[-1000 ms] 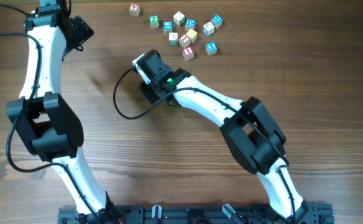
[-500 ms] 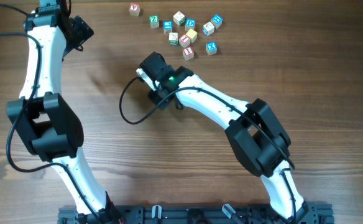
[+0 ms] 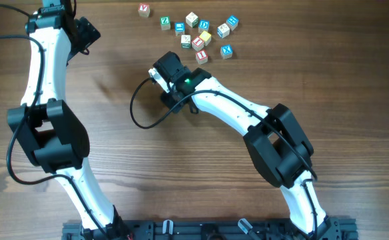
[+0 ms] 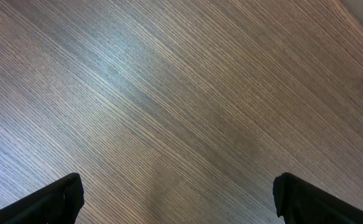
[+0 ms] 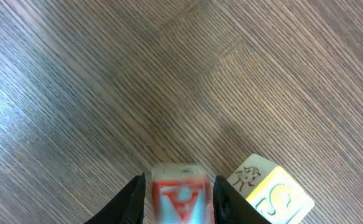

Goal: Form a circle

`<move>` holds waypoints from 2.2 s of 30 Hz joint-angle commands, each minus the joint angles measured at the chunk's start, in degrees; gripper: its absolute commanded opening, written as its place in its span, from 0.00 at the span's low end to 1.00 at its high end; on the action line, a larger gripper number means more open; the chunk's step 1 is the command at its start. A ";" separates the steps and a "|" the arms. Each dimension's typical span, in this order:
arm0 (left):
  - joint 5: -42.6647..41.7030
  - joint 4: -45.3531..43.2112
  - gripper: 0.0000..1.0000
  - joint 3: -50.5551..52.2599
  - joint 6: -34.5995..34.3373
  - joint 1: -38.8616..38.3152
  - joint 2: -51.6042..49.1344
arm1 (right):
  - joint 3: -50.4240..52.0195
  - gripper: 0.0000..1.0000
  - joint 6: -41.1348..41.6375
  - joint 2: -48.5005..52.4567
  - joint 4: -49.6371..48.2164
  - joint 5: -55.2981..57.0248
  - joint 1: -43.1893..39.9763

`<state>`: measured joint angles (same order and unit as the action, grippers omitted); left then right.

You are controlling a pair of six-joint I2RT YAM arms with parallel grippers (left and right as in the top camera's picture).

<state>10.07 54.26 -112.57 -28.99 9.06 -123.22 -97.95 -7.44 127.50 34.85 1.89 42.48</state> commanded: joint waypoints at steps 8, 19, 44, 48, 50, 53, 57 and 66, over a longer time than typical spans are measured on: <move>0.72 0.04 1.00 -0.57 0.28 0.07 0.20 | 0.15 0.44 -0.52 0.57 -0.28 -1.46 -0.04; 0.72 0.04 1.00 -0.57 0.28 0.07 0.20 | -2.49 0.37 8.44 -2.27 -5.40 -0.83 -0.20; 0.72 0.04 1.00 -0.57 0.28 0.07 0.20 | -2.43 0.04 28.72 -2.69 11.41 -0.26 -4.20; 0.72 0.04 1.00 -0.57 0.28 0.07 0.20 | -2.43 0.04 30.34 -2.62 12.20 -1.09 -4.04; 0.72 0.04 1.00 -0.57 0.28 0.07 0.20 | -2.10 0.04 30.93 -2.45 12.00 -1.68 -3.89; 0.72 0.04 1.00 -0.57 0.28 0.07 0.20 | -0.17 0.04 31.61 -2.29 9.44 -1.97 -3.43; 0.72 0.04 1.00 -0.57 0.28 0.07 0.20 | 0.37 0.04 31.61 -2.29 7.93 -1.99 -2.78; 0.72 0.04 1.00 -0.57 0.28 0.07 0.20 | 0.37 0.04 31.71 -2.29 7.82 -5.42 -2.67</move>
<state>10.07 54.26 -112.57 -28.99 9.06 -123.22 -97.95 23.38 126.74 42.98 -1.93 39.62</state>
